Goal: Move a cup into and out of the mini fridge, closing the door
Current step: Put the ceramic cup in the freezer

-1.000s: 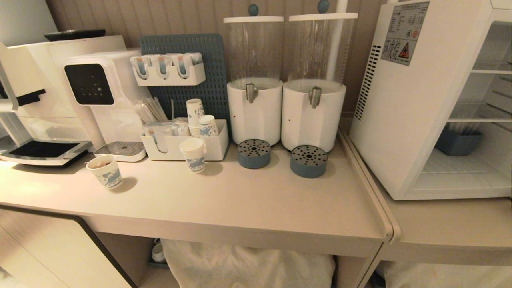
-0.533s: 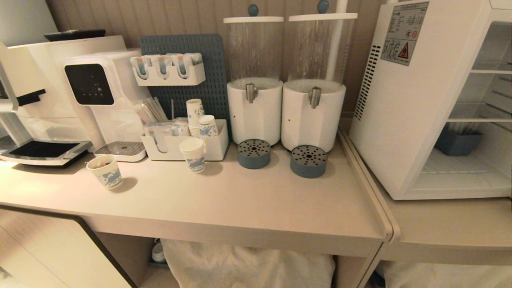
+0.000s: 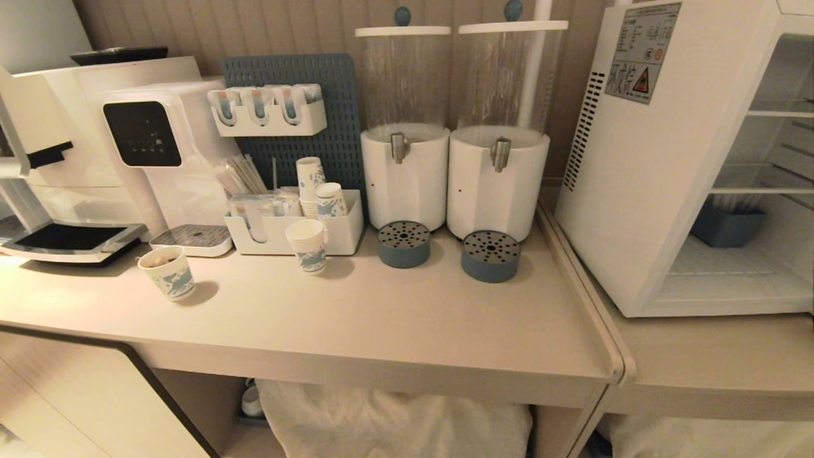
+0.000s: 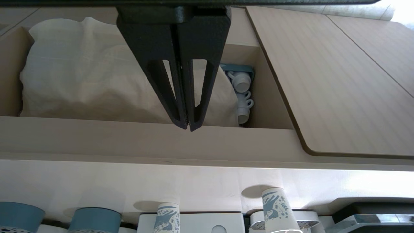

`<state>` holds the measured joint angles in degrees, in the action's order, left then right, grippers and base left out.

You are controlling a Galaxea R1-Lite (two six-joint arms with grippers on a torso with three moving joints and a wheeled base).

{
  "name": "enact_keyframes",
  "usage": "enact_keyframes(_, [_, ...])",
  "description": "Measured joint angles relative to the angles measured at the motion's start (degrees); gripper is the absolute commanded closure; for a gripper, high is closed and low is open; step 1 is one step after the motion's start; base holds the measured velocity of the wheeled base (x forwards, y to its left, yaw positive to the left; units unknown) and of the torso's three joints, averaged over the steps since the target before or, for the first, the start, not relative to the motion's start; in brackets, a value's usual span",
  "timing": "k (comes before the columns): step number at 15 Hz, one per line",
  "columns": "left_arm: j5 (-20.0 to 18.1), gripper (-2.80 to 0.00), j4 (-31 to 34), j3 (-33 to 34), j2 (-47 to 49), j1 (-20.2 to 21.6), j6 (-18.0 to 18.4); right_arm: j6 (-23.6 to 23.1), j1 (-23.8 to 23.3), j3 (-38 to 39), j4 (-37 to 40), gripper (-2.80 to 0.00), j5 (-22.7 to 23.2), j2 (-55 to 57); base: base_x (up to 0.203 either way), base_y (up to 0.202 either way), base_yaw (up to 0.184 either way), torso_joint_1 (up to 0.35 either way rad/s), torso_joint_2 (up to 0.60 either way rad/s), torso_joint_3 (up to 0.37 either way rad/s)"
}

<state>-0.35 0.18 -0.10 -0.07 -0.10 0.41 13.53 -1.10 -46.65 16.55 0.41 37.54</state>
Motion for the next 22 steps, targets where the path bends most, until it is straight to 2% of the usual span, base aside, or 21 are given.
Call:
enact_keyframes(2, [0.0, 0.00, 0.0, 0.0, 0.0, 0.0, 0.0, 3.1, -0.2, -2.2, -2.4, 0.00, -1.2, 9.7, 0.000, 0.000, 0.000, 0.000, 0.00, 0.000])
enact_keyframes(4, [0.0, 0.00, 0.0, 0.0, 0.0, 0.0, 0.0, 3.3, -0.8, -1.4, -9.4, 0.00, -1.5, 18.0, 0.000, 0.000, 0.000, 0.000, 0.00, 0.000])
enact_keyframes(8, [0.1, 0.00, 0.0, 0.0, 0.0, 0.0, -0.4, -2.8, -4.9, 7.8, -35.8, 0.00, -1.3, 32.4, 0.000, 0.000, 0.000, 0.000, 0.00, 0.000])
enact_keyframes(11, [0.1, 0.00, 0.0, 0.0, 0.0, 0.0, -0.3, -6.0, -9.5, 14.5, -50.7, 0.00, 2.4, 38.1, 0.000, 0.000, 0.000, 0.000, 0.00, 0.000])
enact_keyframes(13, [0.1, 0.00, 0.0, 0.0, 0.0, 0.0, -0.3, -6.9, -11.9, 17.0, -54.3, 0.00, 4.6, 39.7, 0.000, 0.000, 0.000, 0.000, 0.00, 0.000])
enact_keyframes(19, [0.1, 0.00, 0.0, 0.0, 0.0, 0.0, -0.3, -7.7, -15.8, 19.9, -55.6, 0.00, 9.4, 43.1, 0.000, 0.000, 0.000, 0.000, 0.00, 0.000])
enact_keyframes(22, [0.1, 0.00, 0.0, 0.0, 0.0, 0.0, -0.4, -7.6, -15.9, 22.1, -64.8, 0.00, 9.7, 47.3, 0.000, 0.000, 0.000, 0.000, 0.00, 0.000])
